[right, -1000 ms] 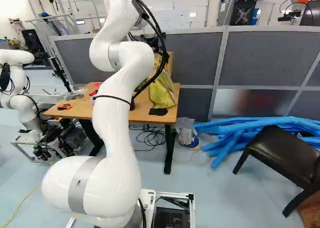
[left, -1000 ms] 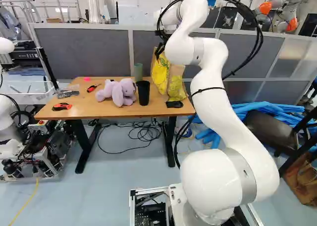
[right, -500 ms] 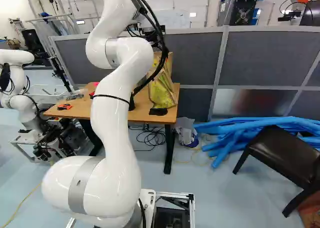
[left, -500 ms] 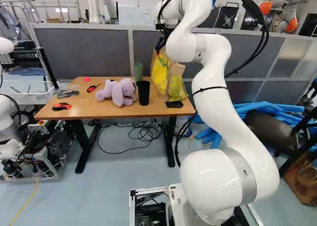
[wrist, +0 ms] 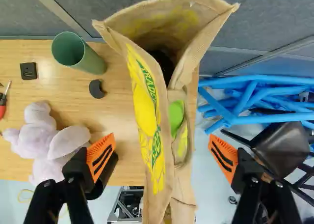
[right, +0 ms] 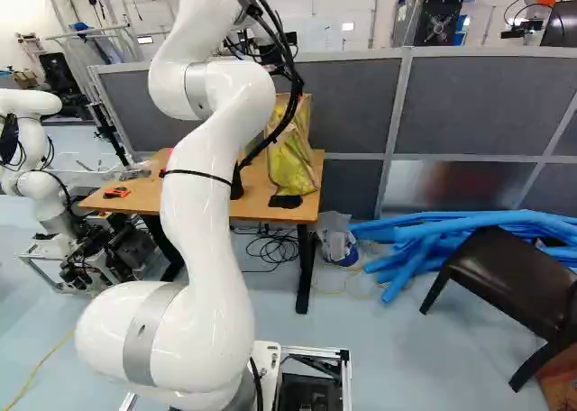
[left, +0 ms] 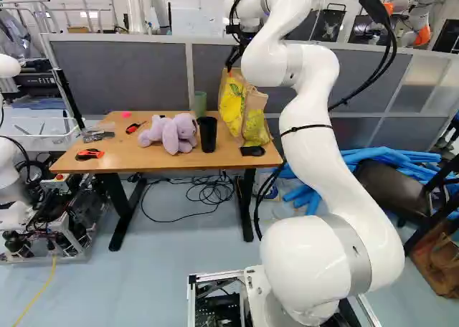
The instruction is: Pick up the bag on the ground and place it on the table
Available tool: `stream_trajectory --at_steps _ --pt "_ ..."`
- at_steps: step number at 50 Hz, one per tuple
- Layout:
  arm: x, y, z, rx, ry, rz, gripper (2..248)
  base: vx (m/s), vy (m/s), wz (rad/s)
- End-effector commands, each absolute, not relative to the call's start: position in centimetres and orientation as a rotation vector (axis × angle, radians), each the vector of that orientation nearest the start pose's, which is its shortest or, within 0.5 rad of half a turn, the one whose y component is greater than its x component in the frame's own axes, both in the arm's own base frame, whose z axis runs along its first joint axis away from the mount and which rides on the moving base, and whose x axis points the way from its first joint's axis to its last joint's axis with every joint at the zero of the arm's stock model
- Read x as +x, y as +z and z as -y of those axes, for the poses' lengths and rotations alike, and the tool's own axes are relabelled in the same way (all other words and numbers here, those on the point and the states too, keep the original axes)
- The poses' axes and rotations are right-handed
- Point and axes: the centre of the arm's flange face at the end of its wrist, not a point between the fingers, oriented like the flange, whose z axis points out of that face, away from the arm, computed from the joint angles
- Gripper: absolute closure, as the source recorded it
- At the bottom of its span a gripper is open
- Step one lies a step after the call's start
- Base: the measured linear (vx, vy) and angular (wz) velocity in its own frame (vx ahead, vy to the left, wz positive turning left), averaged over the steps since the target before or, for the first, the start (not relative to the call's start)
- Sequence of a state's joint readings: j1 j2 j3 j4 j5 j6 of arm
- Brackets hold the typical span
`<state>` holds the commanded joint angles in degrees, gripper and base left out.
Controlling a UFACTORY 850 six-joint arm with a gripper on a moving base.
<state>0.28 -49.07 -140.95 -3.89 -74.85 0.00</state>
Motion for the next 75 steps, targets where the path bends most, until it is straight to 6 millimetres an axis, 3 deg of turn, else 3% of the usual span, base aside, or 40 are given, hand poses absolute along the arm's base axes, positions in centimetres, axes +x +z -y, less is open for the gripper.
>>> stream_trajectory --at_steps 19,75 --pt "73.3 72.0 0.2 -3.163 -0.534 0.018 3 0.000 0.000 0.000" --pt "73.3 72.1 0.2 -3.163 -0.536 0.018 3 -0.011 -0.002 0.000"
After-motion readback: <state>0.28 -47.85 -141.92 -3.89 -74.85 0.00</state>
